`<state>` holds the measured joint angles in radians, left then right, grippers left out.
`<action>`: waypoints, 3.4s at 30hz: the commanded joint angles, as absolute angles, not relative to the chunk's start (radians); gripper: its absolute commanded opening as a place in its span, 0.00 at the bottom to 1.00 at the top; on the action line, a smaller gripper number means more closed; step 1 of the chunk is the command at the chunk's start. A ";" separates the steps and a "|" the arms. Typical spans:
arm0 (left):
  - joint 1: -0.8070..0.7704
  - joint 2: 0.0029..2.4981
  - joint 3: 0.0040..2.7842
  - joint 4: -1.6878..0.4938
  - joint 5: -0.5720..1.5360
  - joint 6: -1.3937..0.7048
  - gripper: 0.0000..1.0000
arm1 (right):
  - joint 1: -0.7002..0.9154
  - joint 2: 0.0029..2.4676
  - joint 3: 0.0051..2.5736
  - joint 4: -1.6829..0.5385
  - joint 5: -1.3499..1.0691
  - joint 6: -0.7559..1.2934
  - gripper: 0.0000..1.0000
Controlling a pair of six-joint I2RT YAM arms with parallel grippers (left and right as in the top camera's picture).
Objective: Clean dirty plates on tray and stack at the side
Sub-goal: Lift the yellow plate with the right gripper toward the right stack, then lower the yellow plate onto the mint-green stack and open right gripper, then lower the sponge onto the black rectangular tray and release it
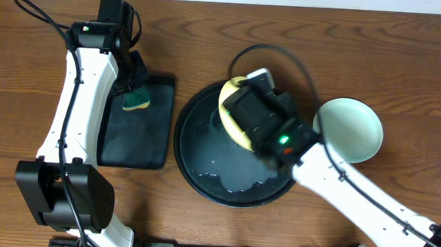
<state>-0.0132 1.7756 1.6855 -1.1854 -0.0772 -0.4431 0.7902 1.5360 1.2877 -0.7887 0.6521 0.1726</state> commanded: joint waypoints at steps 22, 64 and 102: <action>-0.010 1.766 1.691 -1.185 -0.078 -0.427 0.08 | -0.149 1.518 1.259 -0.919 -0.171 0.205 0.01; 0.016 1.789 1.481 -1.033 -0.078 -0.190 0.08 | -0.159 1.524 1.229 -0.878 -0.157 0.104 0.99; 0.016 1.409 1.296 -0.815 -0.067 -0.064 0.73 | -0.114 1.343 1.280 -0.902 -0.245 0.080 0.99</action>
<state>0.0120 1.4818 1.2804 -0.8070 -0.0692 -0.0551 -0.1257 1.4384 1.2316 -0.9016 -0.1925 0.1062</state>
